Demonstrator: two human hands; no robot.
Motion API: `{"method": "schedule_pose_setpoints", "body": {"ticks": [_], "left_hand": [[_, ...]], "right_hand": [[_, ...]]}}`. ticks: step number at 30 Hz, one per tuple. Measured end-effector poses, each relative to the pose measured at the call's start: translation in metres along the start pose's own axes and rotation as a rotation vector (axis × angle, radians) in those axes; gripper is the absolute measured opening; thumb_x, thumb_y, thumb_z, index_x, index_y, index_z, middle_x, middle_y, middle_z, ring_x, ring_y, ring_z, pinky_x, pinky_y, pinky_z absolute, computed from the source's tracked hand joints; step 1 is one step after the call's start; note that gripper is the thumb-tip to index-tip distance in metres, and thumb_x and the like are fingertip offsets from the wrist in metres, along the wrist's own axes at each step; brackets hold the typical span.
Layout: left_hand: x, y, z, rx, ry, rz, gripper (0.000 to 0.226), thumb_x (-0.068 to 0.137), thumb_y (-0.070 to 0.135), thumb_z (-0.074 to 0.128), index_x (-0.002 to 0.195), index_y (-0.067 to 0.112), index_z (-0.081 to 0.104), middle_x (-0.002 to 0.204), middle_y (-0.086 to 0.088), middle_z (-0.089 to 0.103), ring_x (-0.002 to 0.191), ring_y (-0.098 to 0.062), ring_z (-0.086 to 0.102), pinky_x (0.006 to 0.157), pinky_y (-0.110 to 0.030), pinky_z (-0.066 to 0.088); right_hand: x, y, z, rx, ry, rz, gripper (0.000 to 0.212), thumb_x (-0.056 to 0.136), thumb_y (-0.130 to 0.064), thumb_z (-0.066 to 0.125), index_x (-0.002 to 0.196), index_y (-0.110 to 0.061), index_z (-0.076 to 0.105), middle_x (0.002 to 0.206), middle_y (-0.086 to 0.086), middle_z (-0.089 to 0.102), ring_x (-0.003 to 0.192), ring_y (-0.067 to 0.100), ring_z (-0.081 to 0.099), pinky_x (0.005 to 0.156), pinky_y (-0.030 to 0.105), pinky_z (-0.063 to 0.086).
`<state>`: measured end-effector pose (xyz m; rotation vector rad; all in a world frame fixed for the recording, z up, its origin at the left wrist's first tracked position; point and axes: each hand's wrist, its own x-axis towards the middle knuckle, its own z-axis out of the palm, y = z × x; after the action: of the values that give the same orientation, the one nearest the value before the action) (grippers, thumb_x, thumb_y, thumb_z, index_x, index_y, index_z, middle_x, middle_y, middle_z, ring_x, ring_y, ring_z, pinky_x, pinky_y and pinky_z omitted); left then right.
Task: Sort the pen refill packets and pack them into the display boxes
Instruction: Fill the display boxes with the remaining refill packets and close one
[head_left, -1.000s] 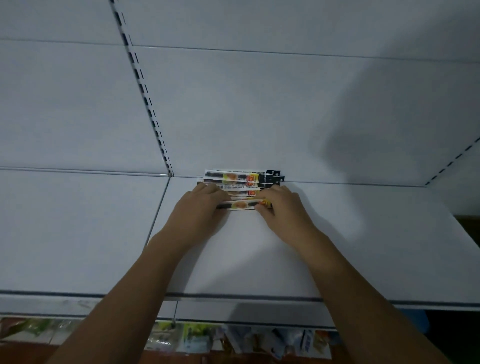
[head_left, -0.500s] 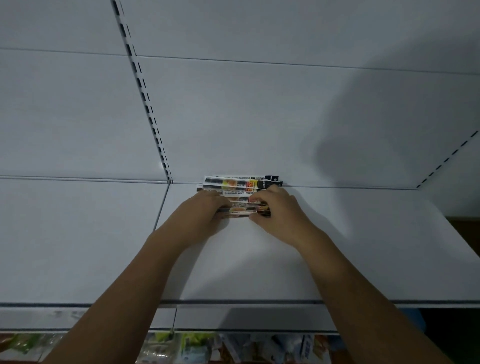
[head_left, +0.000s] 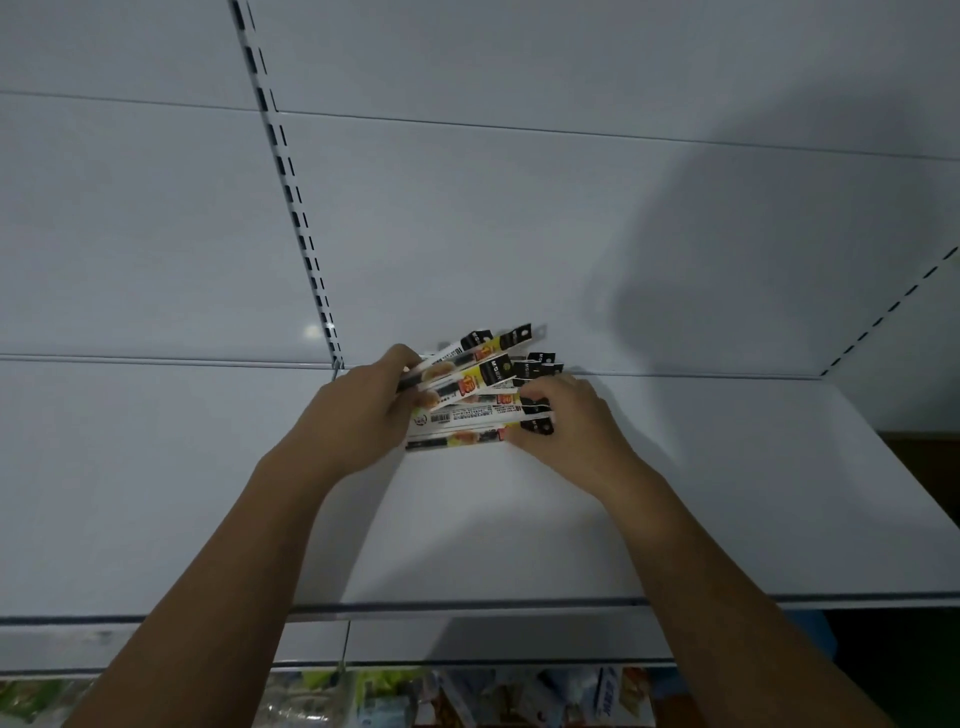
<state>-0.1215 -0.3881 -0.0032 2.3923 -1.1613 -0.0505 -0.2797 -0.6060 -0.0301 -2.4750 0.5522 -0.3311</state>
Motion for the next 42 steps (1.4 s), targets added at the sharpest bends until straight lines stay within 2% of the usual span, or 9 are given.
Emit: {"method": "schedule_pose_setpoints", "body": {"ticks": [10,17,24,27,31,34,37,39,42], "left_hand": [[-0.004,0.010,0.005,-0.214,-0.147,-0.012,0.018,0.108,0.032,0.049,0.122,0.026,0.058,0.103,0.002,0.072,0.085,-0.018,0.069,0.076,-0.043,0.058],[-0.004,0.013,0.005,-0.264,-0.163,0.027,0.024,0.109,0.014,0.043,0.131,0.022,0.049,0.109,0.002,0.068,0.089,-0.015,0.064,0.074,-0.033,0.051],[-0.002,0.014,0.000,-0.319,-0.116,0.023,0.034,0.107,0.003,0.040,0.119,0.034,0.048,0.099,0.015,0.065,0.086,0.000,0.062,0.068,-0.023,0.043],[-0.002,0.019,-0.002,-0.405,-0.121,0.040,0.038,0.108,0.006,0.044,0.107,0.043,0.056,0.093,0.021,0.065,0.087,0.002,0.060,0.071,-0.022,0.042],[-0.006,0.030,-0.005,-0.578,-0.175,0.094,0.049,0.102,-0.005,0.043,0.118,0.036,0.065,0.097,0.018,0.069,0.087,-0.005,0.063,0.077,-0.020,0.047],[-0.008,0.037,-0.004,-0.673,-0.222,0.094,0.052,0.102,-0.006,0.042,0.114,0.040,0.066,0.088,-0.001,0.069,0.076,-0.017,0.060,0.075,-0.032,0.048],[-0.010,0.043,-0.003,-0.782,-0.280,0.077,0.043,0.105,0.014,0.047,0.132,0.045,0.062,0.120,-0.017,0.068,0.103,-0.035,0.064,0.095,-0.049,0.051],[-0.011,0.047,-0.002,-0.817,-0.299,0.070,0.040,0.106,0.015,0.049,0.137,0.039,0.061,0.126,-0.006,0.070,0.117,-0.028,0.065,0.105,-0.046,0.050],[-0.011,0.053,-0.005,-0.890,-0.333,0.022,0.036,0.108,0.009,0.049,0.136,0.029,0.061,0.123,0.010,0.074,0.118,-0.009,0.068,0.100,-0.029,0.054]], "right_hand": [[0.002,-0.001,0.006,-0.098,-0.070,-0.046,0.038,0.085,-0.050,0.078,0.120,-0.036,0.071,0.113,-0.007,0.061,0.109,0.018,0.049,0.095,0.041,0.044],[0.005,-0.008,-0.004,-0.012,-0.190,-0.048,0.017,0.087,-0.032,0.082,0.084,-0.038,0.066,0.096,-0.015,0.064,0.094,0.009,0.061,0.088,0.039,0.053],[0.008,-0.025,-0.040,0.245,-0.170,-0.088,0.013,0.088,-0.023,0.082,0.094,-0.033,0.078,0.095,-0.017,0.073,0.090,-0.002,0.066,0.075,0.019,0.049],[0.009,-0.036,-0.047,0.465,-0.062,-0.025,0.028,0.081,-0.018,0.089,0.105,-0.024,0.076,0.104,-0.013,0.074,0.092,-0.004,0.070,0.073,0.014,0.053],[0.015,-0.043,-0.039,0.859,0.012,0.053,0.033,0.084,-0.002,0.082,0.115,-0.009,0.072,0.101,0.007,0.080,0.092,0.025,0.078,0.076,0.035,0.062],[0.017,-0.044,-0.030,0.866,0.012,0.039,0.015,0.091,-0.003,0.076,0.104,-0.010,0.077,0.096,0.008,0.080,0.085,0.021,0.076,0.078,0.036,0.061],[0.016,-0.051,-0.024,0.874,0.049,0.053,0.005,0.093,-0.012,0.075,0.093,-0.011,0.080,0.094,0.014,0.078,0.078,0.024,0.070,0.078,0.044,0.062],[0.015,-0.057,-0.022,0.903,0.065,0.065,0.009,0.095,-0.015,0.074,0.100,-0.013,0.080,0.101,0.019,0.077,0.083,0.034,0.072,0.080,0.049,0.062],[0.012,-0.065,-0.023,0.932,0.061,0.070,0.014,0.099,-0.014,0.069,0.104,-0.003,0.076,0.098,0.028,0.073,0.065,0.022,0.071,0.055,0.034,0.057]]}}
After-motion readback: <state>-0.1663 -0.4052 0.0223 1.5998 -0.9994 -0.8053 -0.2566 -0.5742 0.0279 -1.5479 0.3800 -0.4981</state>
